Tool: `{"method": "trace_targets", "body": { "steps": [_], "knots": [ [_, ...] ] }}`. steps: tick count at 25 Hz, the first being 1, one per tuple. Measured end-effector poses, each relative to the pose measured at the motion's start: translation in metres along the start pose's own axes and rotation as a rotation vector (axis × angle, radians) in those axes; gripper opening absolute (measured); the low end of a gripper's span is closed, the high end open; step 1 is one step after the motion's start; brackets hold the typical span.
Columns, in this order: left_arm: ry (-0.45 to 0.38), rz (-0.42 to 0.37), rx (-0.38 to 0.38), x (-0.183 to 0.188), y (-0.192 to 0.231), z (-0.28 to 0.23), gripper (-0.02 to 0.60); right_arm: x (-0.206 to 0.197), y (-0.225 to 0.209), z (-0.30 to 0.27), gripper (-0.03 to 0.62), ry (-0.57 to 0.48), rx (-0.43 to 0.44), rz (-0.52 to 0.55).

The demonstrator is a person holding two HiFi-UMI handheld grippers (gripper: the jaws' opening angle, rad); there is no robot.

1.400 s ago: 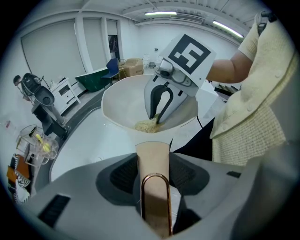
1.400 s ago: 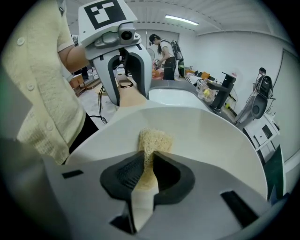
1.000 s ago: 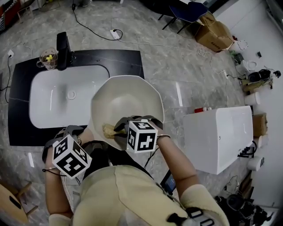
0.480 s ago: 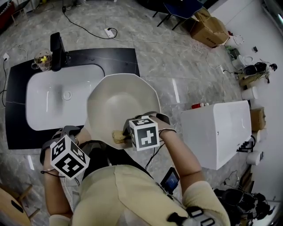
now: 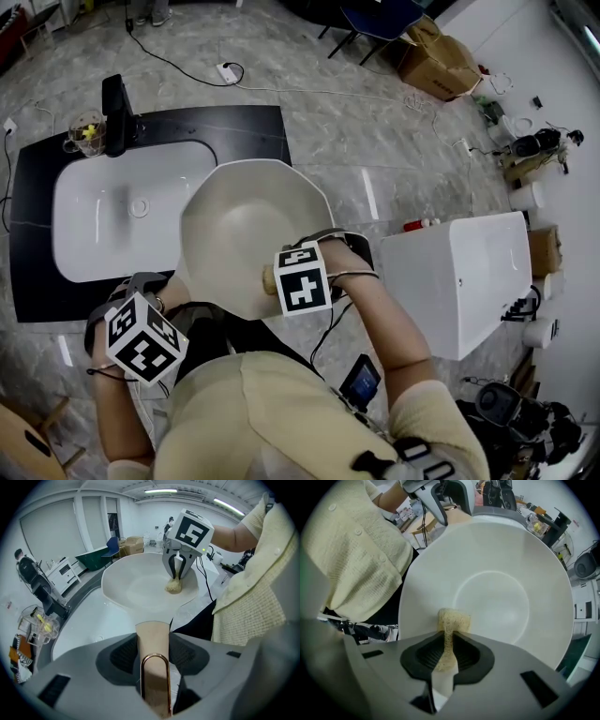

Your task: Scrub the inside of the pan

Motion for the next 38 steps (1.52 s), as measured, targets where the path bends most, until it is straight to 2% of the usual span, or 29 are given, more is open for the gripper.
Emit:
{"method": "trace_targets", "body": {
  "steps": [7,10,17,21,31,35,38],
  "knots": [
    [-0.013,0.004,-0.002,-0.002,-0.001,-0.001,0.212,-0.027,-0.025,-0.001,0.067,0.139,-0.126,-0.046],
    [-0.017,0.006,-0.003,-0.003,0.0,-0.001,0.212,-0.033,-0.041,0.0,0.067,0.176,-0.207,-0.059],
    [-0.029,0.016,-0.003,-0.002,-0.001,0.0,0.212,-0.04,-0.071,0.004,0.067,0.203,-0.365,-0.07],
    [-0.036,0.02,-0.006,-0.002,-0.002,0.0,0.211,-0.04,-0.09,0.009,0.067,0.213,-0.494,-0.068],
    [-0.046,0.03,-0.003,-0.004,-0.003,0.0,0.212,-0.022,-0.129,0.029,0.069,0.133,-0.817,-0.069],
    [-0.049,0.022,-0.001,-0.003,-0.004,0.001,0.212,-0.013,-0.137,0.039,0.069,0.076,-0.903,-0.075],
    [-0.044,0.009,0.008,-0.002,-0.005,0.002,0.212,-0.007,-0.137,0.036,0.069,0.021,-0.93,-0.074]
  ]
}}
Point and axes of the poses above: the fingertips, and each gripper's own axes: z backward along the fingers, y to its left, x out of its top, the point moved 5 cm from there along z, backward along the fingers, and after that the axes turned 4 degrees about -x, right-handed, at the moved point
